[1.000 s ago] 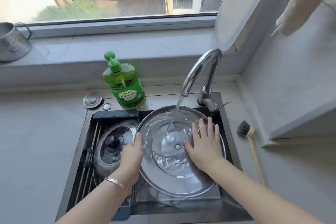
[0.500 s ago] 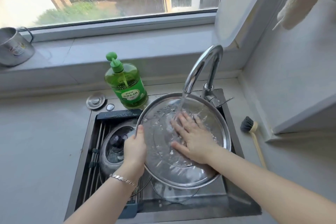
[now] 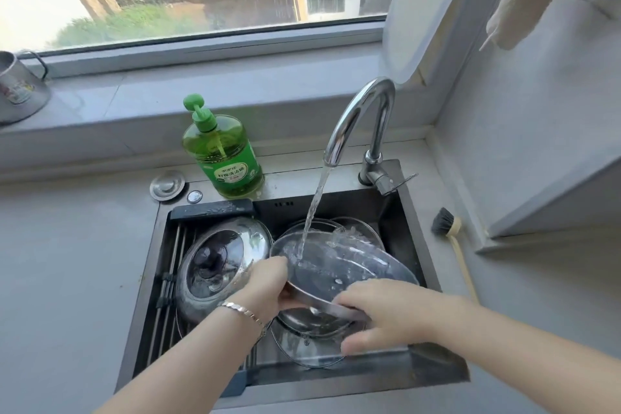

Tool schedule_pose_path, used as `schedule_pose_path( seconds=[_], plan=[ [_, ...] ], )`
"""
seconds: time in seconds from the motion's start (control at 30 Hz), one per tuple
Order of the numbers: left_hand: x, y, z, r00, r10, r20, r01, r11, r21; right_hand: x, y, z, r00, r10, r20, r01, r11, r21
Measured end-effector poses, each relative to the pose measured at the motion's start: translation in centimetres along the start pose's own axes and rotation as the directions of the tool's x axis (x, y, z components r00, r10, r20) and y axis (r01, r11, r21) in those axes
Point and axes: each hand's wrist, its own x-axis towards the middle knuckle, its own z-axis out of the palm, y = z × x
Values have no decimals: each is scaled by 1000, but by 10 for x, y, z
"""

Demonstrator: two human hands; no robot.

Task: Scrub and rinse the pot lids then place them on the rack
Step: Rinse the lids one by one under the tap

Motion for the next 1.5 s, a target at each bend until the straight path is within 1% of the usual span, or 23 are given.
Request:
schedule_pose_path(
  seconds=[0.07,0.17,0.2,0.23,0.27,0.3,0.33,0.4,0.5,0.57,0.63,0.67,0.8,0.9,1.0,1.07,1.1,1.17,1.23,1.3,1.33,1.4,1.5],
  plan=[
    [-10,3,5,995,-52,90,51,999,16,-3,4,-6,997,20,-81,-31,990,-136],
    [-14,5,7,987,-52,153,26,986,167,-6,17,-31,992,90,-87,-99,989,-107],
    [-12,5,8,993,14,117,-52,941,333,-7,21,-42,992,100,-75,-106,992,-71],
    [-10,4,7,988,134,77,-154,826,541,-6,22,-54,993,100,-59,-102,994,-38],
    [-7,2,5,954,283,104,-278,690,669,-3,23,-64,995,91,-44,-92,996,-15],
    [-5,0,5,902,386,196,-414,640,647,0,23,-74,996,81,-34,-81,997,1],
    [-3,-3,4,847,435,307,-531,643,552,5,24,-82,997,71,-32,-70,997,24],
    [-9,-5,1,752,503,425,-652,665,365,14,25,-97,997,51,-62,-45,995,93],
    [-12,-10,3,681,650,336,-729,646,228,27,29,-109,983,32,-183,17,964,265],
    [-15,-9,9,706,676,211,-705,697,131,38,32,-102,934,60,-353,77,929,362],
    [-16,-6,14,764,638,95,-644,763,56,51,35,-87,841,155,-519,85,909,408],
    [-13,-5,15,794,607,41,-608,794,27,57,34,-80,808,199,-554,76,899,432],
    [-11,5,17,840,534,-96,-543,833,-106,75,5,-52,816,279,-507,105,791,603],
    [-15,15,23,856,507,-98,-515,826,-229,85,-32,-14,775,247,-582,151,821,550],
    [-17,17,22,842,525,-126,-540,813,-217,90,-39,-6,733,224,-643,218,818,533],
    [-22,12,22,811,569,-135,-584,792,-178,99,-25,-24,768,303,-565,146,775,614],
    [-26,10,23,796,591,-132,-605,780,-161,104,-16,-38,780,381,-497,92,715,693],
    [-30,10,26,783,609,-126,-622,773,-128,112,-3,-58,766,493,-412,23,619,785],
    [-29,17,27,803,580,-141,-596,793,-131,109,-10,-58,751,466,-469,11,700,714],
    [-26,26,24,820,556,-139,-573,798,-188,100,-31,-43,741,341,-579,80,811,580],
    [-24,28,21,819,560,-128,-574,794,-200,96,-39,-35,726,289,-624,134,831,540],
    [-22,30,18,807,578,-119,-590,784,-191,96,-36,-34,703,263,-660,183,830,526],
    [-21,28,18,798,587,-135,-601,790,-116,111,-12,-50,711,422,-562,110,723,682]
  ],
)
